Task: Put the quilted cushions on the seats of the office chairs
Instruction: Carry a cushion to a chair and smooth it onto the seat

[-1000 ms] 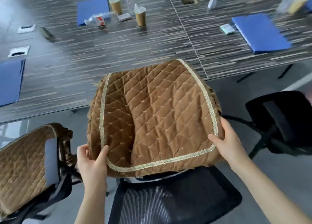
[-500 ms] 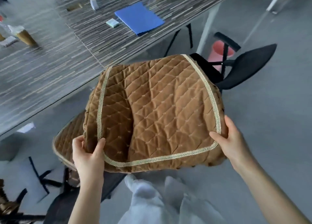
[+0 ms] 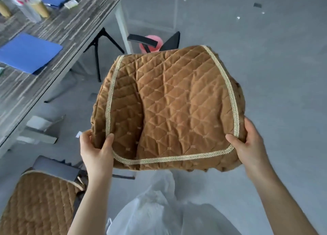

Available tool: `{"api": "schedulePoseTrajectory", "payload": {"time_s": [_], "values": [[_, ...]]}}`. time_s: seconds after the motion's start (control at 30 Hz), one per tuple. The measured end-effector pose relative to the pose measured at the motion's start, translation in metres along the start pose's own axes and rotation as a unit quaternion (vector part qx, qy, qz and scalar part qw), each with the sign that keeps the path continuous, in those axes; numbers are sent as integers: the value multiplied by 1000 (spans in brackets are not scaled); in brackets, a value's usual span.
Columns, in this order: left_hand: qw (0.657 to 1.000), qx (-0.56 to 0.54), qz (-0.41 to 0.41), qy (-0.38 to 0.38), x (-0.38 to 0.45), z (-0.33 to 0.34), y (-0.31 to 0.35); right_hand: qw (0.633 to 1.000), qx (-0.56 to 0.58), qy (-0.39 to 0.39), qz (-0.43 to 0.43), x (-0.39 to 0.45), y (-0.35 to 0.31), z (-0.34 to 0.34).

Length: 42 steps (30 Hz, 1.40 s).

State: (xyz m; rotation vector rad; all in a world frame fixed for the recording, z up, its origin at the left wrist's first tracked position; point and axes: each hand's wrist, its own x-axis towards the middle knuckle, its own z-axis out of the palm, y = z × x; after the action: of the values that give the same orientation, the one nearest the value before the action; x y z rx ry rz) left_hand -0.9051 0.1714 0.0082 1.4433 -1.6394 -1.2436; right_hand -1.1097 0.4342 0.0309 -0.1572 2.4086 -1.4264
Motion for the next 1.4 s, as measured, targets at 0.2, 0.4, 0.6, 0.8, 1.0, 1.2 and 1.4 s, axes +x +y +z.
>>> {"api": "schedulePoseTrajectory", "payload": {"time_s": [0.2,0.4,0.6,0.8,1.0,1.2,1.4], "values": [[999,-13,5,-34,74,80,37,999,29,35,22,87,-24,2],[999,-2,40,-36,154,143,87,998,55,37,12,181,-64,15],[998,-3,66,-15,208,197,125,996,84,37,2,261,-90,29],[999,4,33,41,233,258,135,998,64,-27,-5,363,-101,27],[989,-14,-17,147,223,316,153,991,22,-125,-39,470,-130,20],[962,-54,-98,249,201,338,159,973,-14,-220,-71,550,-165,36],[921,-64,-148,355,187,322,155,939,-33,-325,-108,576,-206,100]]}}
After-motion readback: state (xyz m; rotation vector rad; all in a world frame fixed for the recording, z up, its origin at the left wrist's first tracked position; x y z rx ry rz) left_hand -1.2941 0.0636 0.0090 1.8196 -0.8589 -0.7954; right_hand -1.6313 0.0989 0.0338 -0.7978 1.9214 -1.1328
